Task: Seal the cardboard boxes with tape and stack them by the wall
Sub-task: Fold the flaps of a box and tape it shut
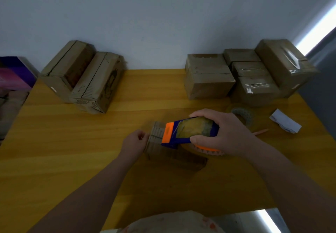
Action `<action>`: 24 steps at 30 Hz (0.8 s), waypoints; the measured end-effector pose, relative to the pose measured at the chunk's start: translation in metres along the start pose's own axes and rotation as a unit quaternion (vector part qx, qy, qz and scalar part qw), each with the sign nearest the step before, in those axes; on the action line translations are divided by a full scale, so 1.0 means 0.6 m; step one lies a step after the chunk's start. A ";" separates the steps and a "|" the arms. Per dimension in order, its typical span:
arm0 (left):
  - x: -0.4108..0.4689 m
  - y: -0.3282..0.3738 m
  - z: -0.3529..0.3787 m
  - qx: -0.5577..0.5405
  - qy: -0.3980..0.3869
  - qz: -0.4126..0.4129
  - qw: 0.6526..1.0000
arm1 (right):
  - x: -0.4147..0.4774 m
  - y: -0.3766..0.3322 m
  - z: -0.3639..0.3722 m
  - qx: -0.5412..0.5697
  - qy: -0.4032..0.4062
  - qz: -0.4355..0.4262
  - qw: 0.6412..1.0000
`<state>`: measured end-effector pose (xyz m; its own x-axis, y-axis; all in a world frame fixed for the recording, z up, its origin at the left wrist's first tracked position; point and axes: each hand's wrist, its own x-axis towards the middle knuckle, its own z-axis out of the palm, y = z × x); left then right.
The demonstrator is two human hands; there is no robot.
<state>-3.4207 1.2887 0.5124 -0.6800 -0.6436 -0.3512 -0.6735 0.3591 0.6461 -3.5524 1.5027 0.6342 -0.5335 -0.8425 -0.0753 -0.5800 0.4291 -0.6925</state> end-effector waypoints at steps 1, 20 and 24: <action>0.002 -0.005 -0.002 0.005 -0.023 -0.012 1.000 | -0.001 0.000 0.000 0.001 0.003 -0.002 1.000; 0.018 0.040 -0.037 0.182 -0.167 0.356 0.901 | -0.018 0.010 -0.001 0.098 0.049 0.005 0.994; 0.029 0.037 -0.033 0.177 -0.162 0.366 0.899 | -0.017 0.009 -0.004 0.112 0.032 0.014 0.993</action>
<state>-3.4419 1.2718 0.5341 -0.9887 0.0632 -0.1360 -0.0220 0.8358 0.5485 -3.5516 1.5140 0.6328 -0.5895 -0.8059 -0.0551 -0.4173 0.3623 -0.8334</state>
